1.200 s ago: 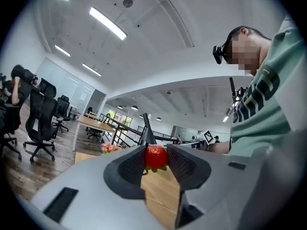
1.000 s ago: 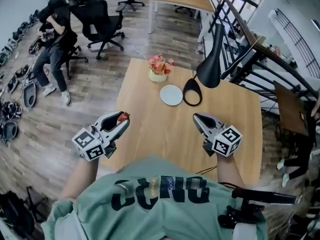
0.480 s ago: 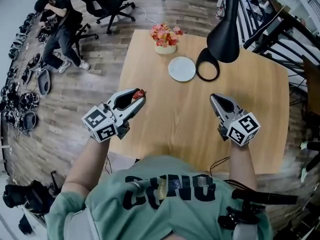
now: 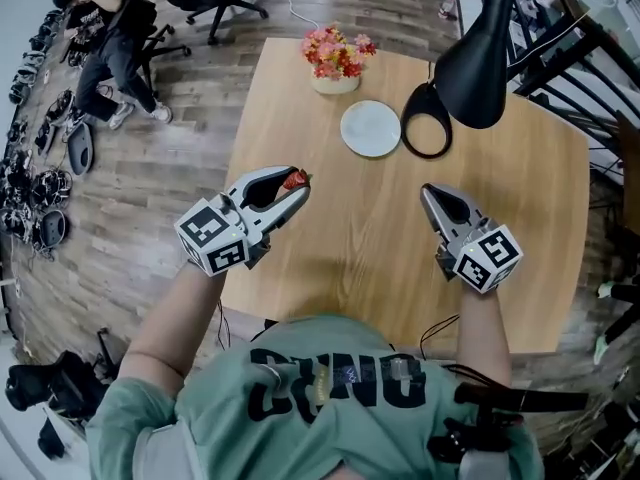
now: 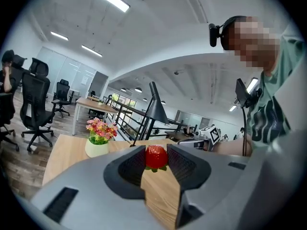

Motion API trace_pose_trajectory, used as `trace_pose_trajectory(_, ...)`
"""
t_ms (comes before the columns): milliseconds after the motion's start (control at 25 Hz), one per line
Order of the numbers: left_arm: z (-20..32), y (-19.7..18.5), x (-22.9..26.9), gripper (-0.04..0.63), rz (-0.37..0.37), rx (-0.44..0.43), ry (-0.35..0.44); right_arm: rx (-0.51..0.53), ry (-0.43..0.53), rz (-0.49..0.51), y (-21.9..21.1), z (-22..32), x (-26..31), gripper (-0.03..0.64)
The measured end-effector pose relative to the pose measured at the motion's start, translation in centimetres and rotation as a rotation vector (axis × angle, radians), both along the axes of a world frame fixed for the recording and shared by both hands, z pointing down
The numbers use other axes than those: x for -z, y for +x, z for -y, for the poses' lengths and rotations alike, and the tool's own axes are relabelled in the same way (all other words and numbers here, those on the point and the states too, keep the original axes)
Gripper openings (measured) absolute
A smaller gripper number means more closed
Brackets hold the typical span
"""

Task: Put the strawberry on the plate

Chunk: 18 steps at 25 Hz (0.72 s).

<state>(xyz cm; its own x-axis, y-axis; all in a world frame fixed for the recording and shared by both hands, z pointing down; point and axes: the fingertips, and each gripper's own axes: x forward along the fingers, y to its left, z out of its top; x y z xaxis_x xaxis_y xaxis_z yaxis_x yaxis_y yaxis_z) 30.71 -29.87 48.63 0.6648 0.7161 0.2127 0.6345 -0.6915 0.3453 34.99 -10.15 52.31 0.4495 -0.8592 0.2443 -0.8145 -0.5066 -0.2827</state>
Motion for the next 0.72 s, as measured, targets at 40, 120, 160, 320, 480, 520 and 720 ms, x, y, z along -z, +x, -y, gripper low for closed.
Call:
trace_pose_trajectory(40,-0.1,0.5,-0.4,0.143,0.004,-0.001,0.002,0.007,-0.009,-0.004,0.4,0.3,-0.3,0.005)
trace_pose_trajectory(120,-0.2,1.6,-1.5,0.143,0.013,-0.004,0.001,0.017,-0.025,-0.015,1.4,0.7,-1.1,0.005)
trace_pose_trajectory(160,-0.4,2.1,-2.1,0.143,0.018,-0.007,-0.002,0.019,-0.030,-0.018,1.9,0.9,-1.6,0.005)
trace_pose_trajectory(320,-1.6,4.5,-4.6,0.143,0.048,-0.029,-0.019,0.012,-0.027,-0.008,3.9,1.6,-3.3,0.005)
trace_pose_trajectory(480,-2.7,6.5,-7.1,0.143,0.073,-0.041,-0.034,0.011,-0.018,-0.002,5.3,2.5,-4.9,0.005)
trace_pose_trajectory(520,-2.9,6.9,-7.8,0.143,0.082,-0.044,-0.036,0.011,-0.020,0.001,5.7,2.7,-5.4,0.005)
trace_pose_trajectory(720,-3.5,9.2,-10.8,0.143,0.107,-0.049,-0.008,0.019,-0.046,-0.007,7.2,3.4,-7.5,0.005)
